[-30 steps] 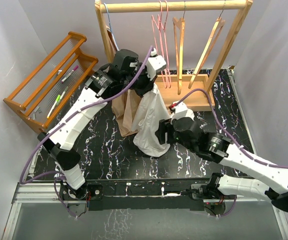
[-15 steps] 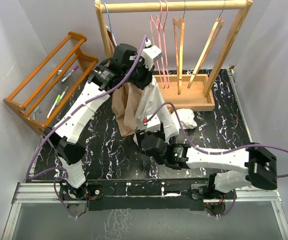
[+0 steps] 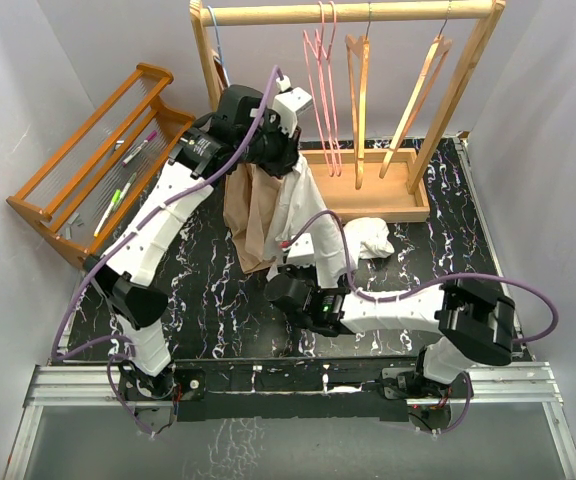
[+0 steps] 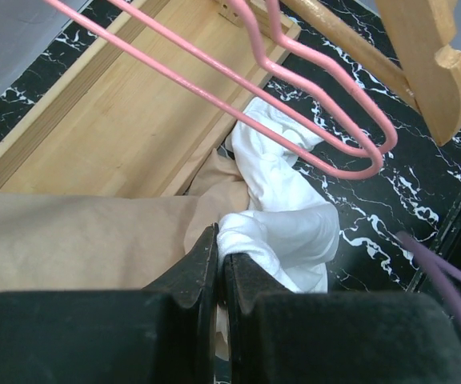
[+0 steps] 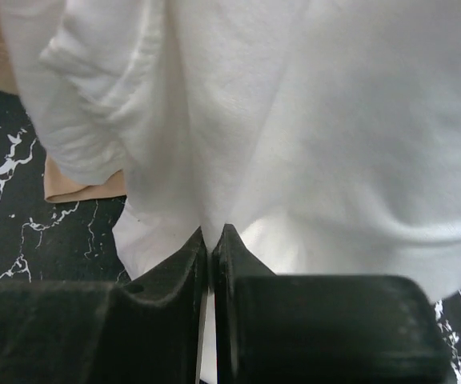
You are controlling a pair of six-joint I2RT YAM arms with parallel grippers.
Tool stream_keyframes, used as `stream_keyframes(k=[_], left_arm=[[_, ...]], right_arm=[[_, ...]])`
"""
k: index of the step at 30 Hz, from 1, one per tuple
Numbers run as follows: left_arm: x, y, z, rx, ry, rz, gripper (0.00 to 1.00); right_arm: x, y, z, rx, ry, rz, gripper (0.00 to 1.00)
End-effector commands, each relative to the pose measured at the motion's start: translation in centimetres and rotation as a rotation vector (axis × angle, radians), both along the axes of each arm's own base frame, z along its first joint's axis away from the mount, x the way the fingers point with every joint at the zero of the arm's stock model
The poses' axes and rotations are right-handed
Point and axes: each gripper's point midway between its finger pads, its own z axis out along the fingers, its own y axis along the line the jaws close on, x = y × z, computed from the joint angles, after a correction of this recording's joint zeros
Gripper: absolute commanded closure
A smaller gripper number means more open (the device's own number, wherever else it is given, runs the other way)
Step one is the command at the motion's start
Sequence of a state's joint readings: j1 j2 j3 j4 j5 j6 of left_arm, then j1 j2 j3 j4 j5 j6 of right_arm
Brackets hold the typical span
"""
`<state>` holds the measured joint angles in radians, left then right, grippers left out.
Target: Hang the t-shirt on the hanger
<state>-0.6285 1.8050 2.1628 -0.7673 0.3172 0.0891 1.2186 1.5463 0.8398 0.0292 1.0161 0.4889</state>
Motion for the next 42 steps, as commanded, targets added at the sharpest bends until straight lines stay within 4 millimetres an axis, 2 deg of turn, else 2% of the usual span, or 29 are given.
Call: stream_keyframes(k=[1,7,10,14,16,18,25,30,35,38,42], left_arm=[[-0.3,2.9,2.6,-0.034,-0.052,0.046,1.00],[2.3,7.9,-0.8,0.076,-0.092,0.133,1.00],[1.9,9.7,-2.9,0.150,-0.126,0.127,1.00],[-0.2,10.8,-5.7,0.212,-0.099,0.069,1.00],[-1.2,11.3,-6.5,0.232,-0.092,0.049,1.00],[-1.8,11.6,-6.3,0.240,-0.101,0.036,1.00],[-2.3,12.2,-0.2,0.219,-0.202,0.046,1.00],[-3.2,13.1,3.0,0.237,-0.242,0.042,1.00],[-4.3,13.3,6.5,0.227,-0.273,0.017,1.00],[-4.9,13.1,7.9,0.218,-0.290,-0.013,1.00],[-4.6,12.8,11.7,0.173,-0.425,-0.014,1.00]], right_arm=[[-0.3,-1.6,4.0,0.120,-0.011,-0.083,0.92],[-3.1,-4.6,9.7,0.182,0.062,0.007,0.92],[-4.0,-7.5,12.2,0.182,0.072,-0.025,0.92],[-4.6,-11.6,14.2,0.155,0.053,-0.105,0.92],[-4.7,-13.2,14.8,0.146,0.037,-0.144,0.92],[-4.6,-14.3,15.4,0.145,0.022,-0.172,0.92],[-4.6,-17.1,18.6,0.140,-0.043,-0.233,0.92],[-4.6,-18.3,20.5,0.139,-0.075,-0.253,0.92],[-4.4,-18.7,22.4,0.119,-0.103,-0.255,0.92],[-4.2,-18.6,23.0,0.093,-0.110,-0.257,0.92],[-4.1,-18.6,25.0,0.102,-0.134,-0.251,0.92]])
